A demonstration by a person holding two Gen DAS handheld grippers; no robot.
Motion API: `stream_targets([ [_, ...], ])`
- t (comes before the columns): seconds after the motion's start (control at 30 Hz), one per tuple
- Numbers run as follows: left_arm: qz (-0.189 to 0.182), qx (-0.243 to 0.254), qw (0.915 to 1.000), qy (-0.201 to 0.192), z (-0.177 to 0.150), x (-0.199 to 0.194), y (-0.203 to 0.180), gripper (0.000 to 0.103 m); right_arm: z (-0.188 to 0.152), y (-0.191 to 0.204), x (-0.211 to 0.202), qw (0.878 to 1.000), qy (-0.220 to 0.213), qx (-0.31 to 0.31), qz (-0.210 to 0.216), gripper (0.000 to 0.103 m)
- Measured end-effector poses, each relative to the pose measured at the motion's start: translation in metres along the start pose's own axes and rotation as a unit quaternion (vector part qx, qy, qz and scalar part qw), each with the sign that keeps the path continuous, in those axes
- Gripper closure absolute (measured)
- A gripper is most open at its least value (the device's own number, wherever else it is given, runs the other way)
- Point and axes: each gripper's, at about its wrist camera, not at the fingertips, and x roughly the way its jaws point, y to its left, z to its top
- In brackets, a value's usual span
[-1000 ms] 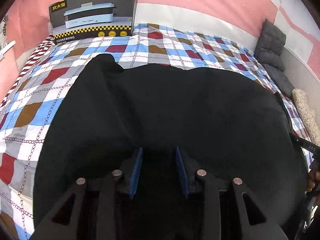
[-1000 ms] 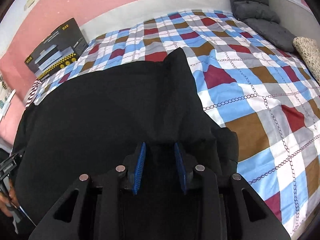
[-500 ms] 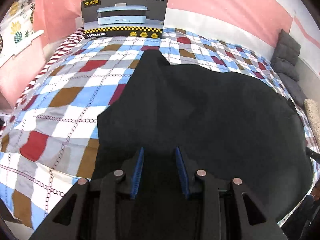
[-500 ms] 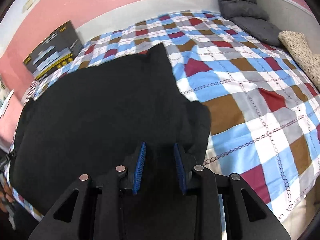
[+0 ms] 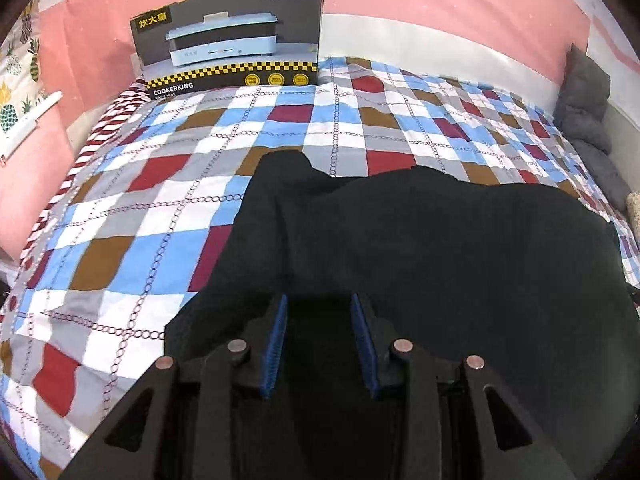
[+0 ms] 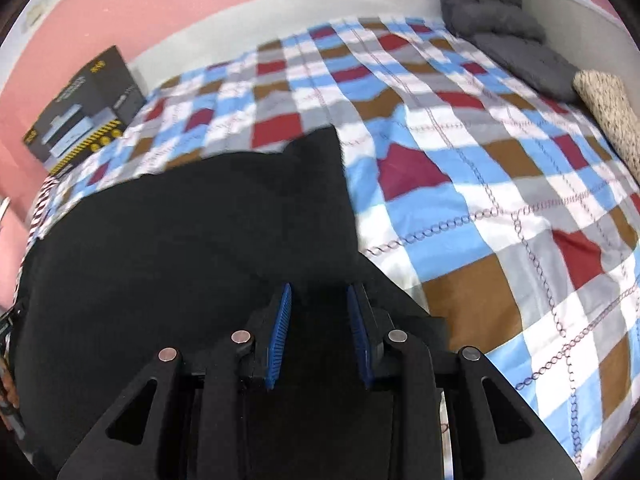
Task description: Fold large clothes
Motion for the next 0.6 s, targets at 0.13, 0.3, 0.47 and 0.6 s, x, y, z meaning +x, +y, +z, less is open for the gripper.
stream_targets([
  [0.13, 0.012, 0.015, 0.9997, -0.012, -0.007, 0.004, -0.007, 0.067, -0.004, -0.003, 0.005, 1.000, 0.000, 0.006, -0.004, 0.074],
  [0.3, 0.013, 0.016, 0.9998, -0.003, -0.003, 0.004, -0.007, 0.067, 0.001, 0.000, 0.001, 1.000, 0.008, 0.002, -0.011, 0.072],
  [0.47, 0.004, 0.013, 0.9999, -0.007, -0.008, -0.036, -0.005, 0.067, -0.009, 0.005, -0.051, 1.000, -0.017, -0.007, 0.009, 0.072],
  [0.6, -0.020, 0.007, 0.9992, -0.032, -0.036, -0.087, -0.004, 0.067, -0.047, 0.016, -0.098, 0.998, -0.032, -0.032, 0.037, 0.072],
])
